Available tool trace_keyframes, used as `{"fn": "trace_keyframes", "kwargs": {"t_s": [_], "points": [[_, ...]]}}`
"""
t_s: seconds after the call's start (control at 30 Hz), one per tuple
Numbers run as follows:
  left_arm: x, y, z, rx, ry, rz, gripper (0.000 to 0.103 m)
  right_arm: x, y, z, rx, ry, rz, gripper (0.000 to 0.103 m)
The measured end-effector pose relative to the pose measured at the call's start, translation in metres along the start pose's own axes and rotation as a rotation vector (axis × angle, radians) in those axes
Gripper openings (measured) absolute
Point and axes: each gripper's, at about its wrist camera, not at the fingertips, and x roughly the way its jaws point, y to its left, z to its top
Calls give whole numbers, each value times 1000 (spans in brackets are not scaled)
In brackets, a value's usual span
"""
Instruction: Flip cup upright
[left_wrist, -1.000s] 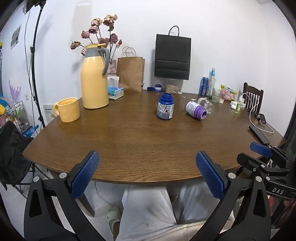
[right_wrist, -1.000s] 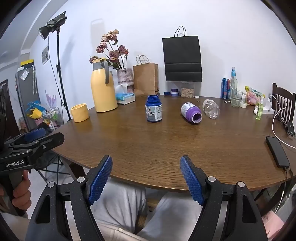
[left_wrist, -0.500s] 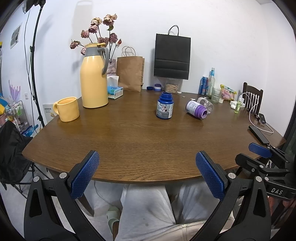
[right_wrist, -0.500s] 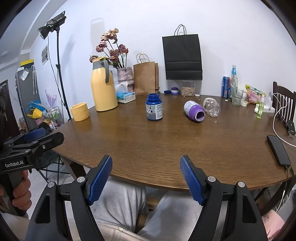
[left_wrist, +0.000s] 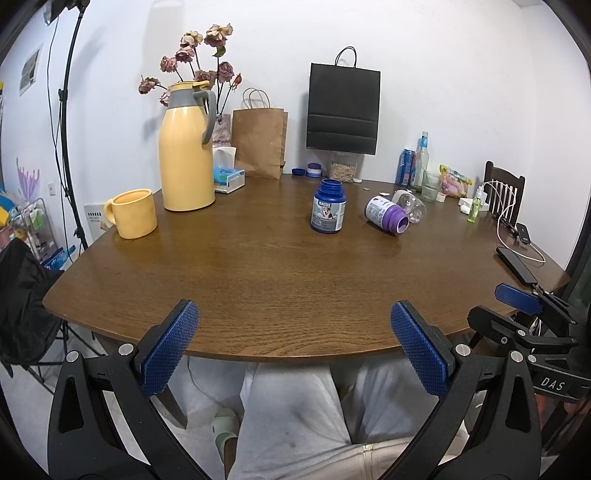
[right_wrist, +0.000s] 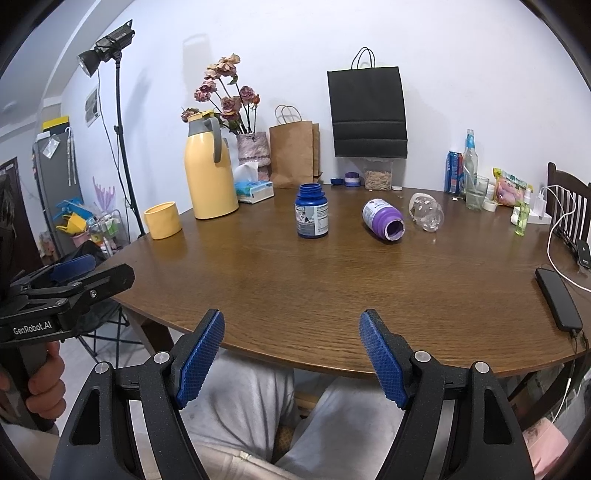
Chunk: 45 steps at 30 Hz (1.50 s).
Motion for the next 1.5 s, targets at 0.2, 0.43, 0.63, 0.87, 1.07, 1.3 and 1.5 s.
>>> {"fn": "trace_keyframes", "kwargs": {"t_s": [0.2,0.43,0.63,0.87,1.07,1.3,1.5], "points": [[0,0,0,0,1,-1,103,0,0,0,0,-1,-1,80],[1,-1,-2,-2,3,0,103,0,0,-2,2,-2,0,80],[1,-2,-2,-2,5,0,103,0,0,-1,0,1,1,80],[2,-3,-4,-3,7,0,103,1,-1,-1,0,5,2,80],[2,-3,-3,-4,7,1,103,1,-1,-1,-1,5,2,80],[2,-3,-3,-4,7,1,103,1,0,0,-2,6,1,80],[3,-2,-5,-5,9,2,103,0,0,0,-3,5,2,80]]}}
